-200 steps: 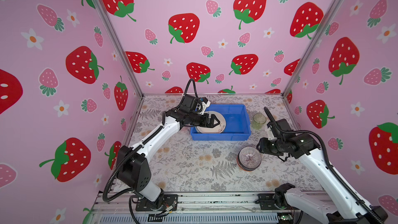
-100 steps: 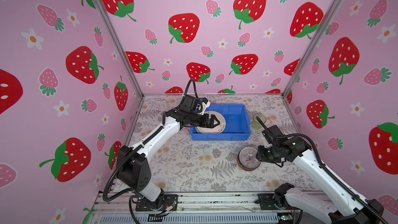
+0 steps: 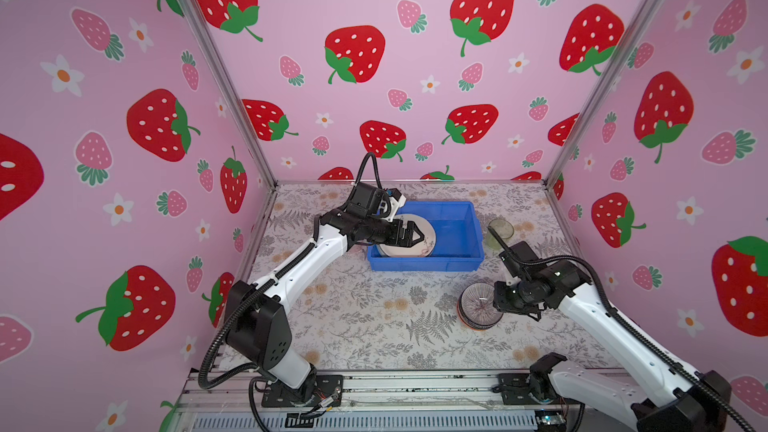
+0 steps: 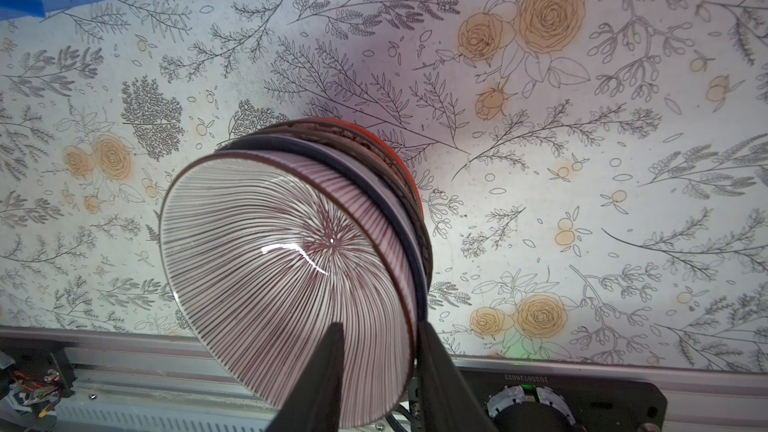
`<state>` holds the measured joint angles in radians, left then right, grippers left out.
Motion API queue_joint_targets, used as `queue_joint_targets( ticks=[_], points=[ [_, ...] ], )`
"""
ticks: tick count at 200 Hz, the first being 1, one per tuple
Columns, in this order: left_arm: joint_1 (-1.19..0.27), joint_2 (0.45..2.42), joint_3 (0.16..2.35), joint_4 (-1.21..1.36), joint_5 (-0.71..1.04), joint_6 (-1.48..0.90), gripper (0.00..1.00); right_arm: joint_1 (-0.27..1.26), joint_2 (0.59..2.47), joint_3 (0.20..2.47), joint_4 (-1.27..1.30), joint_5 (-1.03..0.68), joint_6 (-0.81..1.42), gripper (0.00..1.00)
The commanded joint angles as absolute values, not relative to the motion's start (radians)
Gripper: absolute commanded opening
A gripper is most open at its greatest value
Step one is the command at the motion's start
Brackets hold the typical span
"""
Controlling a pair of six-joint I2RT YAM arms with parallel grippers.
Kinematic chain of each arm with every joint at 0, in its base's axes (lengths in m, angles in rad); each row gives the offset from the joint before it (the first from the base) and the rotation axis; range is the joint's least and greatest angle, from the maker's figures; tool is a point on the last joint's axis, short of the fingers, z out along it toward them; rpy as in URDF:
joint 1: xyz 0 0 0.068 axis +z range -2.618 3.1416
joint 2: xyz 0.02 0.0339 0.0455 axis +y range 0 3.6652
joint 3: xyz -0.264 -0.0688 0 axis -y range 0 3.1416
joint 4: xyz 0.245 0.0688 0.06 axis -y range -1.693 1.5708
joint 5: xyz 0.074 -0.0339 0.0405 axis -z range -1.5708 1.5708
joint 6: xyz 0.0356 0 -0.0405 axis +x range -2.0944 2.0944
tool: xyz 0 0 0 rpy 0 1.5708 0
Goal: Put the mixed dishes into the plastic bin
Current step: 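Close the right gripper on the striped bowl rim while the left hovers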
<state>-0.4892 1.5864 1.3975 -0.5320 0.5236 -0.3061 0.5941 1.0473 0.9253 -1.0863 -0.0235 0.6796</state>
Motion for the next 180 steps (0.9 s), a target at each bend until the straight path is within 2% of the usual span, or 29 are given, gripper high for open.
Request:
queue_joint_targets(
  ticks=[1, 79, 180],
  points=[
    [-0.495, 1.591, 1.391, -0.54, 0.52, -0.286, 0.99, 0.601, 1.056, 0.917, -1.088, -0.008, 0.674, 0.32],
    [-0.494, 1.597, 1.394, -0.542, 0.519, -0.287, 0.99, 0.605, 1.051, 0.919, -1.083, -0.008, 0.675, 0.19],
    [-0.496, 1.594, 1.392, -0.543, 0.52, -0.29, 0.99, 0.606, 1.028, 0.944, -1.098, 0.003, 0.686, 0.07]
  ],
)
